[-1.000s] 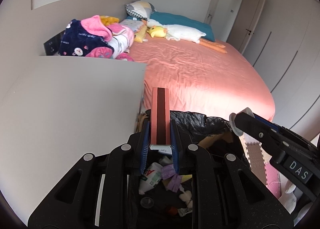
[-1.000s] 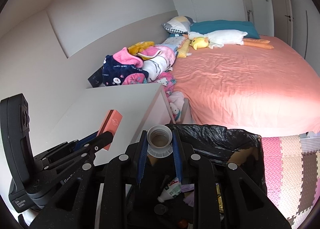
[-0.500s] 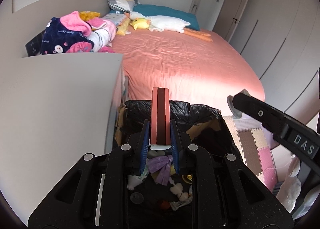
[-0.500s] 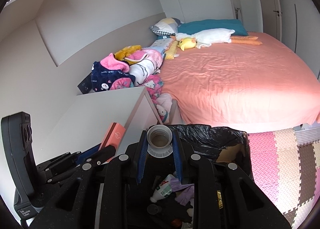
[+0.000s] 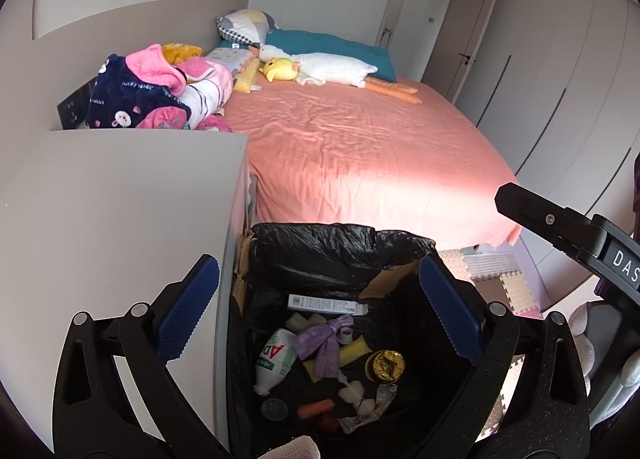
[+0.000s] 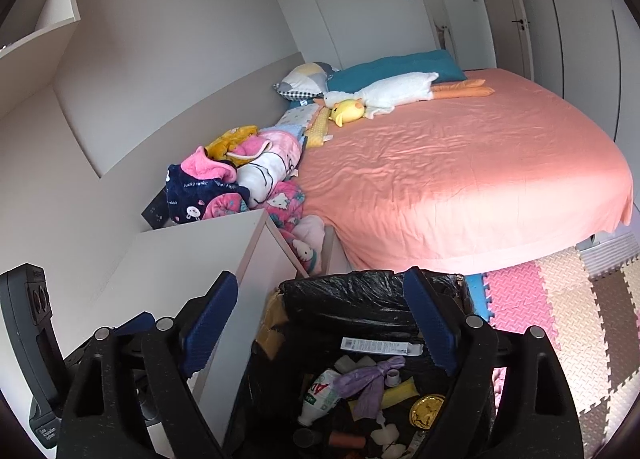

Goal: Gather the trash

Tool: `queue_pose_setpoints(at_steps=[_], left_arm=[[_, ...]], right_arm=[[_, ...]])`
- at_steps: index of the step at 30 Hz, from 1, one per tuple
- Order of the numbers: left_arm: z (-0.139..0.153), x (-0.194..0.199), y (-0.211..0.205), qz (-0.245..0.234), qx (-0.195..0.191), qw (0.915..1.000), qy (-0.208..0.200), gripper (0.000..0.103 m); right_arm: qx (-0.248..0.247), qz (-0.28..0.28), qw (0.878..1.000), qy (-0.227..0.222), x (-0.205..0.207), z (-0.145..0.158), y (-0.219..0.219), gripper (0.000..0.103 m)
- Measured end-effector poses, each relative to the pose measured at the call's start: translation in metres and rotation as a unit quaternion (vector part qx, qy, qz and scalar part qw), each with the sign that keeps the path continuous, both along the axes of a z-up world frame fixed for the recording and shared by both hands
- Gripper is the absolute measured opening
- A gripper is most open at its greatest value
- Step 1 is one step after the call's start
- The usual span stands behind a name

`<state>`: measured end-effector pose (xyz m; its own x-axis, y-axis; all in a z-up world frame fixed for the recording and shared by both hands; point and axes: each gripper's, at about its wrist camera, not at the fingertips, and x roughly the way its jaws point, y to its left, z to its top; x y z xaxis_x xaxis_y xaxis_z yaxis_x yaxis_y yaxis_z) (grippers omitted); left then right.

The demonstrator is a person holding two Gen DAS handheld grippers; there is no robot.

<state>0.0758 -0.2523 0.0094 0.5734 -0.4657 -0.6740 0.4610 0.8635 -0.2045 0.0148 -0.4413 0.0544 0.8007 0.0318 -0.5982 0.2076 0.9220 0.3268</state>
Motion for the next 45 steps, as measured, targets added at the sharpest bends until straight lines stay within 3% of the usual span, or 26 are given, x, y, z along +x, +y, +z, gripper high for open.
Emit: queue_pose_setpoints(at_steps=[45], left_arm=[[0.0028,-0.0002,0.0023,-0.010,-0.002,0.9999,-0.008,0.096]], right_arm=[[-0.014,0.011,1.000,0.004,0.0019,-0.0005,0.0073,0.085]])
